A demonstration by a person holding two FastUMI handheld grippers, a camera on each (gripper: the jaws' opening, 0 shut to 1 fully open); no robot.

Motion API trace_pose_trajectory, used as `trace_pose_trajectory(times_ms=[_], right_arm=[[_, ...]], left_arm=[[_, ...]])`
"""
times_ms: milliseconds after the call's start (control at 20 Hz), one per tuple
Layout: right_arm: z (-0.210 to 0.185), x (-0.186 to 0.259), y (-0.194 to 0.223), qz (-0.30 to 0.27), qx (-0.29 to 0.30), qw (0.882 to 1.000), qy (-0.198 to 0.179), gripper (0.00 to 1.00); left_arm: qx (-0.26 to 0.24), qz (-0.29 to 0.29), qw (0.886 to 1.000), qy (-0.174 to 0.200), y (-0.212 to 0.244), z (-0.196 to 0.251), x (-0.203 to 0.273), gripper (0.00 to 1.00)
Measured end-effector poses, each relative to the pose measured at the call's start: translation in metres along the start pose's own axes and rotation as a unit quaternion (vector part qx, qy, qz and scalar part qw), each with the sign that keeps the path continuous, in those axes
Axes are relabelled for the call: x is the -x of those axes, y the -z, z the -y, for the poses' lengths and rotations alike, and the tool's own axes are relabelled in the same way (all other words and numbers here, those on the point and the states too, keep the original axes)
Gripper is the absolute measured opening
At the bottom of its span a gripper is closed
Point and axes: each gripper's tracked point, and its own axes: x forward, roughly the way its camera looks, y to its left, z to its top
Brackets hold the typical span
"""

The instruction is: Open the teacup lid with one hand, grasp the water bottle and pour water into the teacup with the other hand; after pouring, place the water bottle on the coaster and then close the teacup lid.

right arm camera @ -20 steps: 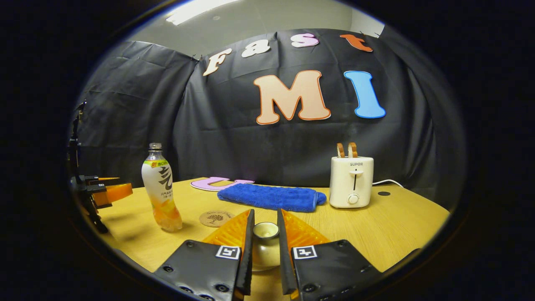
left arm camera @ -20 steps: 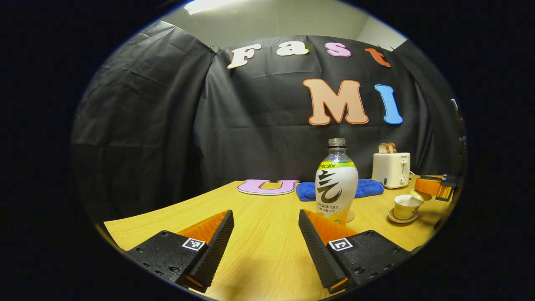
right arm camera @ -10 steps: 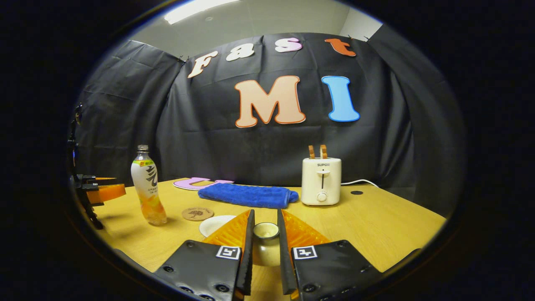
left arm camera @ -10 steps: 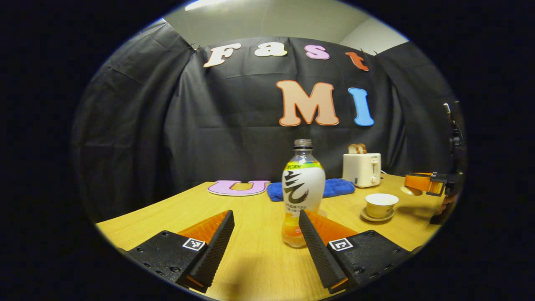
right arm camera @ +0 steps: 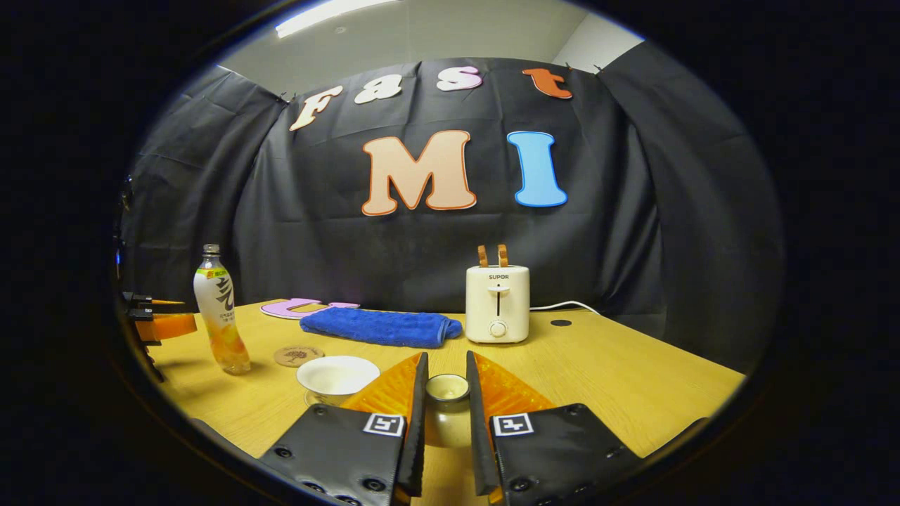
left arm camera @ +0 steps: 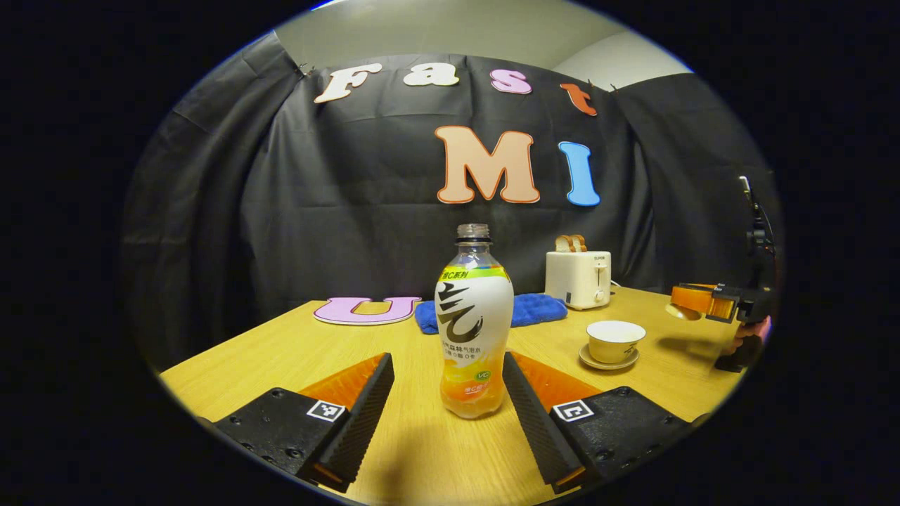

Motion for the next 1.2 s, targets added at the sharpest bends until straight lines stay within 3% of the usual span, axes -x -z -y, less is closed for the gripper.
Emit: trace_pose_trajectory(times_ms=[700, 900, 1200], right_arm=[[0.000, 0.003, 0.001, 0.000, -0.001, 1.000, -0.019, 0.31], [0.000, 0.003, 0.000, 0.000, -0.001, 1.000, -0.020, 0.33], [-0.003, 0.005, 0.000, 0.000, -0.001, 1.000, -0.025, 0.33]], left_arm=[[0.001, -0.038, 0.999, 0.002, 0.008, 0.019, -0.065, 0.91], [-0.001, -0.043, 0.999, -0.014, 0.010, 0.016, -0.076, 0.89], [-0.007, -0.054, 0.998, -0.022, 0.013, 0.015, -0.081, 0.66]])
